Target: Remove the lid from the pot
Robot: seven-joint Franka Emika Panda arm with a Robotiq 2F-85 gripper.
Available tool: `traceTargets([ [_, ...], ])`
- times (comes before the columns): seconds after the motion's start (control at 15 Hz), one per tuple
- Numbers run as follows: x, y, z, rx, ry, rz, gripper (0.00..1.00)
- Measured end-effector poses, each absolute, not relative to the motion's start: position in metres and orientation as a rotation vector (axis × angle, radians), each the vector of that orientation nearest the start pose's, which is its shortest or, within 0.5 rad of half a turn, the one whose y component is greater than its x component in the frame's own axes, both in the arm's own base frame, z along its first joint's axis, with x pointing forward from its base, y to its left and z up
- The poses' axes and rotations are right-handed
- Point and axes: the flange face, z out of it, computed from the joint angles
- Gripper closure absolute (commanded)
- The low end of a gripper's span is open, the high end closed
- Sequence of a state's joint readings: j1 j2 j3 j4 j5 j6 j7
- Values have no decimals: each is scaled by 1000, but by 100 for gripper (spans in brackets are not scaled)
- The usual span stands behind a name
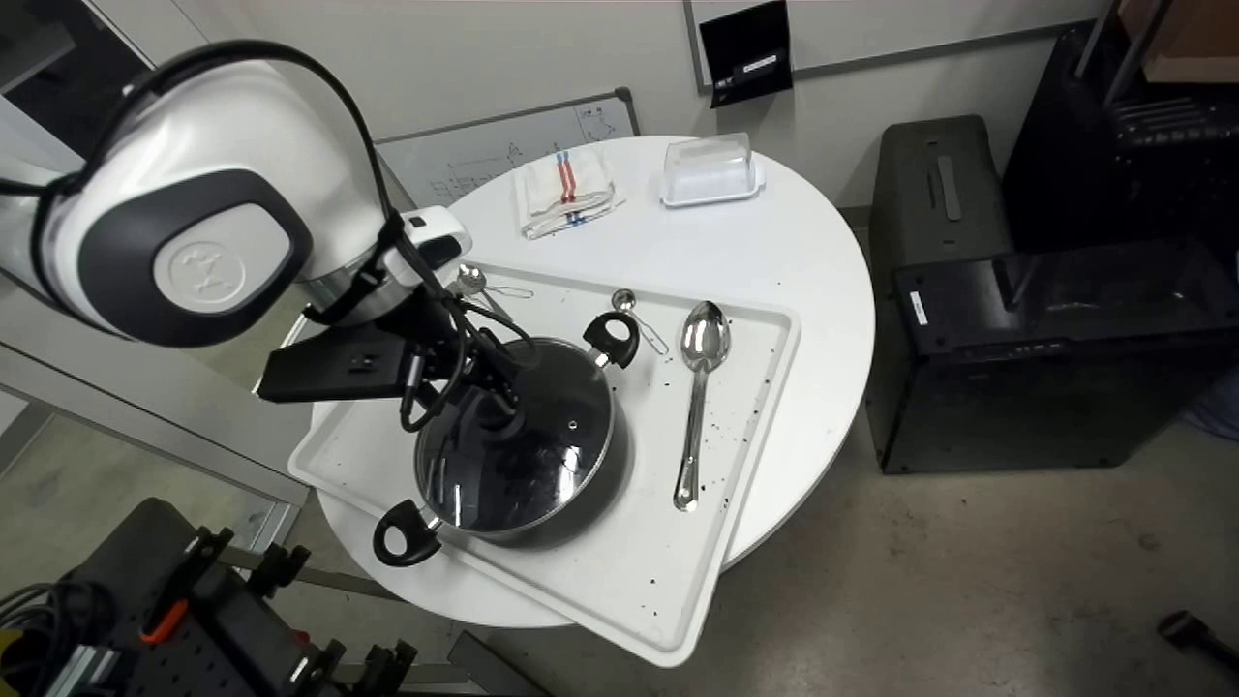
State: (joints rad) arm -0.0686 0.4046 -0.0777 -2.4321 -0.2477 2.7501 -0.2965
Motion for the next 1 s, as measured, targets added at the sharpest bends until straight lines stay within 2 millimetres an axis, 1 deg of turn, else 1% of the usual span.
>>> traceTargets([
  [0.47,470,-63,124,-3166,-628,200,0],
  [1.0,478,-64,120,-3169,-630,195,0],
])
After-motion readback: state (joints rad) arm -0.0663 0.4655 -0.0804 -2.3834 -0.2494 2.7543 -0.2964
